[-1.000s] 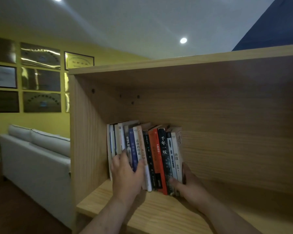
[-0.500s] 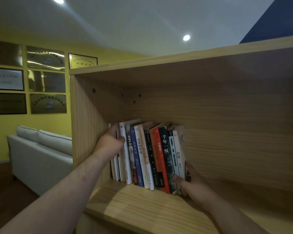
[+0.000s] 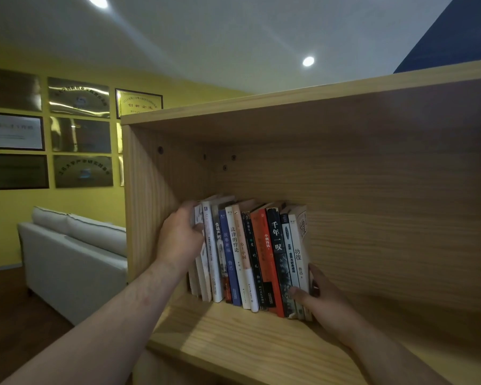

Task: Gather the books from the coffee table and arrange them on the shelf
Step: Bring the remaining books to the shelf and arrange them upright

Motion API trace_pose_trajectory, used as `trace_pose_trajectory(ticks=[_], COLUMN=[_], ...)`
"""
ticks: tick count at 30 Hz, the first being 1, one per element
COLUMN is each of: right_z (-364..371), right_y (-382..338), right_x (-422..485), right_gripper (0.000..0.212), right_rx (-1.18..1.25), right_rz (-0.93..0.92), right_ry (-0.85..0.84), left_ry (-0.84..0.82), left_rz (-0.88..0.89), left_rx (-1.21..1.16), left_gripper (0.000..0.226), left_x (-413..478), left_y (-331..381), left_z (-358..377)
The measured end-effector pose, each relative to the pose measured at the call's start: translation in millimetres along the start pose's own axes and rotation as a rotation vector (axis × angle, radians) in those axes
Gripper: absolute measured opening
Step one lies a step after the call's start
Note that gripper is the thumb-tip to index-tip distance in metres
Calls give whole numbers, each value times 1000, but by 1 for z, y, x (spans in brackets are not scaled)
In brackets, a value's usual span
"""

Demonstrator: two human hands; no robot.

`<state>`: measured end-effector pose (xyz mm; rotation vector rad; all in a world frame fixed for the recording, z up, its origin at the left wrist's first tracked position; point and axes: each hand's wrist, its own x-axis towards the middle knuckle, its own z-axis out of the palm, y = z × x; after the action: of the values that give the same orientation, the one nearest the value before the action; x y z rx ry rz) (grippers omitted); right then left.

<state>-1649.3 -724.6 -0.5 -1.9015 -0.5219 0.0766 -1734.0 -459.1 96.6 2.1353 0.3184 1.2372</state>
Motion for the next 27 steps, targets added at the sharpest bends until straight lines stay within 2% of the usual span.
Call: trace_pose_trajectory(ticks=[5, 9, 12, 14, 18, 24, 27], right_z=[-1, 0, 0, 0, -1, 0, 0], right_y=[-2, -2, -5, -4, -5, -13, -22], right_x=[-2, -2, -3, -2, -3, -11, -20], right_gripper=[83, 87, 78, 81, 89, 74, 51], right_rx=[5, -24, -36, -41, -38, -15, 16], right_rz=[-8, 10, -16, -6, 4, -13, -38], right_ry=[-1, 4, 0, 24, 44, 82, 133], left_ry=[67, 156, 41, -80, -55, 84, 84], left_rz=[-47, -124, -219, -274, -307, -253, -213], left_rx=[-20, -185, -298, -298, -314, -305, -335], left_gripper=[48, 53, 32, 29, 22, 18, 19], left_x=[-11, -29, -47, -61, -78, -110, -121], left_y=[4, -3, -21, -32, -36, -22, -13], left_z=[-19, -23, -10, 2, 2, -59, -90])
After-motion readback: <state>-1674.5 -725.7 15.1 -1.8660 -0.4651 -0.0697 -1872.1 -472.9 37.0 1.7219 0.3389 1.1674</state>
